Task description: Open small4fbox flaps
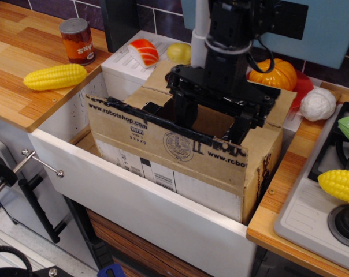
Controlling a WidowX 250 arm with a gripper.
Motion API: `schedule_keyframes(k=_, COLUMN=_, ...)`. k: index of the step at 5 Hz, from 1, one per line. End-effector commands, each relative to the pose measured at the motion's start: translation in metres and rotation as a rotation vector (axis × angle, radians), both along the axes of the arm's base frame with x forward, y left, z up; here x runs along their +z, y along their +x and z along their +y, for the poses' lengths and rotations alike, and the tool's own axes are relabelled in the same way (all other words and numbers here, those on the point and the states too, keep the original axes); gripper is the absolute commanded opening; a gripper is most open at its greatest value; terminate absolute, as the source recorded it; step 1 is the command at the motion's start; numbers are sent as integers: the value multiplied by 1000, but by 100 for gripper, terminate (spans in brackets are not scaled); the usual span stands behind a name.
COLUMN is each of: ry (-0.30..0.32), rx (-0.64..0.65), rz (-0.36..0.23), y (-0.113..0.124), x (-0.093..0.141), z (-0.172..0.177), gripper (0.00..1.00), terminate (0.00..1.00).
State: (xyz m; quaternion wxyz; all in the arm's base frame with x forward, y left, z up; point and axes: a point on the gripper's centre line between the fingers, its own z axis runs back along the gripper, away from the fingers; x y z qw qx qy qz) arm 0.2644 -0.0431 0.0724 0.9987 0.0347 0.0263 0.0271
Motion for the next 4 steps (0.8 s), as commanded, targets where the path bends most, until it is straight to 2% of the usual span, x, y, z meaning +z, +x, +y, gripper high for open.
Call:
schedule_keyframes(k=1, ry=-2, rx=28, rz=-30, y=-17, x=16, z=-3, gripper=100, terminate=0)
schedule_keyframes(k=2, ry=-14, rx=59, rz=-51, y=-28, x=6, z=-4, gripper=100, terminate=0)
schedule_keyframes(k=4, ry=-1, rx=93, rz=-105, y=-47, x=-19, z=-8, gripper=100, terminate=0)
